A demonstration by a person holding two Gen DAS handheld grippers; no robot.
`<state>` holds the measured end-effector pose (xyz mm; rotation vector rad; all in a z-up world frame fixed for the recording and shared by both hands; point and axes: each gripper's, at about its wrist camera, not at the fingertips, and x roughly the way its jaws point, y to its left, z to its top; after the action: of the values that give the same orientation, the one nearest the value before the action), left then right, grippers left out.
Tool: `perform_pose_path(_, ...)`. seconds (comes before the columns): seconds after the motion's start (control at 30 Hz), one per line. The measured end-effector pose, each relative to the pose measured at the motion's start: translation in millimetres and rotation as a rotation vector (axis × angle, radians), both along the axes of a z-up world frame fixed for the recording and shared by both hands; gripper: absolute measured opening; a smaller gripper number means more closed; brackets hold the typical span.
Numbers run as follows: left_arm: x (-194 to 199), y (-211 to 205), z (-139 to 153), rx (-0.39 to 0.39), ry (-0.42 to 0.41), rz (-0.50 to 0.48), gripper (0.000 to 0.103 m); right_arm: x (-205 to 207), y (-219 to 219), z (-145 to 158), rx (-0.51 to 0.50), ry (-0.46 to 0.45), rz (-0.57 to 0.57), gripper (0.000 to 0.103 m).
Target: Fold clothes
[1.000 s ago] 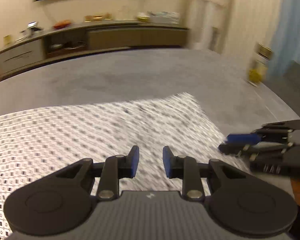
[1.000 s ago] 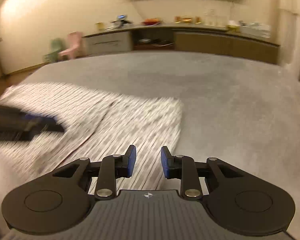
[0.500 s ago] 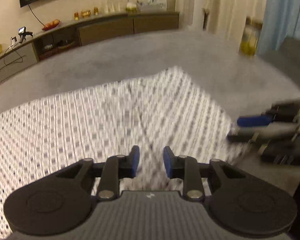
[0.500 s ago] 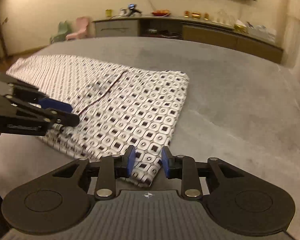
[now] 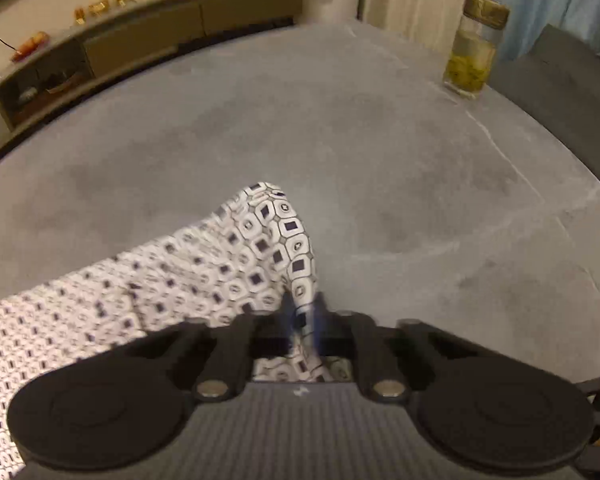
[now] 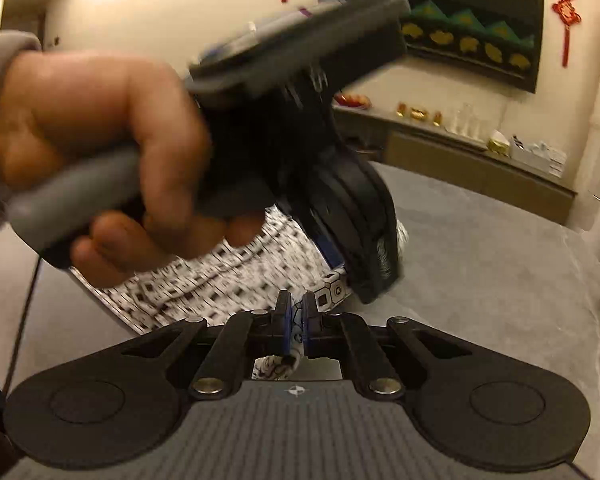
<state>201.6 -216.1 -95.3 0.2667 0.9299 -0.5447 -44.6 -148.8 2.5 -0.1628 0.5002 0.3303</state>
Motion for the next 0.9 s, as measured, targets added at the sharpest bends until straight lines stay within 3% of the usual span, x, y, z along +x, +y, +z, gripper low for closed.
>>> perform_pose_path(0.13,-13,74,44,-0.151,-0.058,0.08,0.004,-4,-6,14,0.119,-0.039,0.037,0.008)
perform_pose_path(0.2,-16,122,63,-0.203,-0.084,0.139,0.004,-5,-15,26,0.246,-0.046,0.053,0.029)
perform_pose_path(0.27,-16,170,69,-0.217,-0.094,0.202,0.004,-1,-18,32,0.337,-0.026,0.073,0.038)
perform_pose_path(0.33,-12,212,63,-0.204,-0.077,0.272,0.004,7,-15,34,0.391,0.009,0.091,0.038)
perform_pose_path(0.57,2,272,10,-0.161,-0.013,0.359,0.006,43,53,19,0.223,0.11,0.151,0.038)
perform_pose_path(0.73,-2,296,-19,-0.151,0.019,0.387,0.017,58,93,-2,0.074,0.184,0.197,0.037)
perform_pose_path(0.8,-7,301,-21,-0.148,0.01,0.38,0.021,61,103,-10,0.008,0.227,0.207,0.037)
perform_pose_path(0.9,-15,311,-10,-0.191,-0.03,0.382,0.021,69,94,3,0.023,0.197,0.193,0.037)
